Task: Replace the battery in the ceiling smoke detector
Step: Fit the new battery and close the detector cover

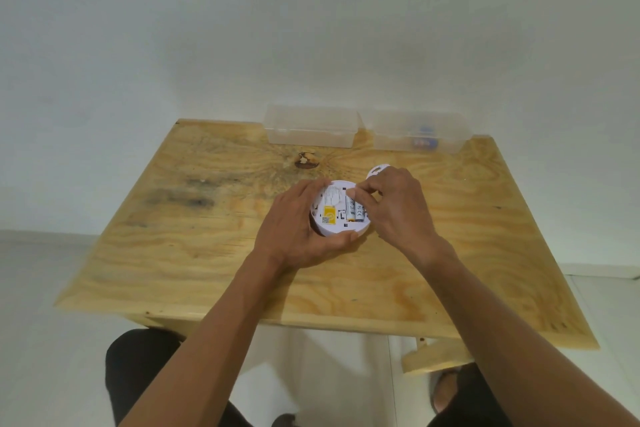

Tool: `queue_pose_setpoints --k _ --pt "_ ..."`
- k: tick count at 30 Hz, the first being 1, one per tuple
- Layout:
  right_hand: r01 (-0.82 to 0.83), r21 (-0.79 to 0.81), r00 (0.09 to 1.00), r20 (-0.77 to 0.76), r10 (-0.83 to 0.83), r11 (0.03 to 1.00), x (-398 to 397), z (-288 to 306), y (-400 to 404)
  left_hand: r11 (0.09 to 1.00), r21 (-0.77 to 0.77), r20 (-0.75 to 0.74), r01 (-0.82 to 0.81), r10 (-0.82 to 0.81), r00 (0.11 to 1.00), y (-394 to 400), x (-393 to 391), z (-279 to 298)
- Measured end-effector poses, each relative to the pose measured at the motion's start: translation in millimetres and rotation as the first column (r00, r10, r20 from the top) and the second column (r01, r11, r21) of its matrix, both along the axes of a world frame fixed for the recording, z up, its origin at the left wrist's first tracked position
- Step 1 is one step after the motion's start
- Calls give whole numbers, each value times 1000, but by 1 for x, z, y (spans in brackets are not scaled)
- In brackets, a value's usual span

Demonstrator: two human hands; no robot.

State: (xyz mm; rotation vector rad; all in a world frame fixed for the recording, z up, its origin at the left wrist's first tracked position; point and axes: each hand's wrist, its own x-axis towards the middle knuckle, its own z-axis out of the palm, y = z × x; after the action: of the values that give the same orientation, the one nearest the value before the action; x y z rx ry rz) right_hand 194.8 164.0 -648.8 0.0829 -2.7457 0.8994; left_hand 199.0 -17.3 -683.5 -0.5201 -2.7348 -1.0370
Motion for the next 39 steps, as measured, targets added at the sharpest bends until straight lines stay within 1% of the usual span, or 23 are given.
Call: queue_pose_setpoints --k 7,11,15,22,27,31,34,37,38,39 --pt "64 90 993 -101 -55 994 14 -17 -4 1000 4 8 -12 12 1000 2 0 1" --pt "63 185 985 -167 -32 981 14 -18 -5 1000 8 14 -16 16 1000 2 1 1" --pt "46 149 982 -187 -18 988 15 -20 -6 1000 20 32 -15 15 999 2 1 3" --pt "86 130 978 -198 -59 988 15 -25 -8 999 38 34 -13 12 999 2 0 0" --pt "106 73 981 -171 -92 992 16 -26 -11 999 33 36 -11 10 999 1 0 -1" --pt "70 22 989 -129 -67 997 16 -21 -10 999 51 24 0 -2 1000 1 1 1" --pt "58 -110 994 -90 -68 992 11 -13 -8 997 72 8 25 -26 1000 0 1 2" --pt "175 -270 980 -43 -193 947 -2 0 1 999 41 7 26 -26 1000 -2 1 2" --pt "225 -295 970 -21 -241 929 -8 2 7 999 38 8 25 -25 1000 -3 0 1" --pt "270 -286 960 10 -278 920 -14 2 15 999 37 12 24 -24 1000 -3 0 0"
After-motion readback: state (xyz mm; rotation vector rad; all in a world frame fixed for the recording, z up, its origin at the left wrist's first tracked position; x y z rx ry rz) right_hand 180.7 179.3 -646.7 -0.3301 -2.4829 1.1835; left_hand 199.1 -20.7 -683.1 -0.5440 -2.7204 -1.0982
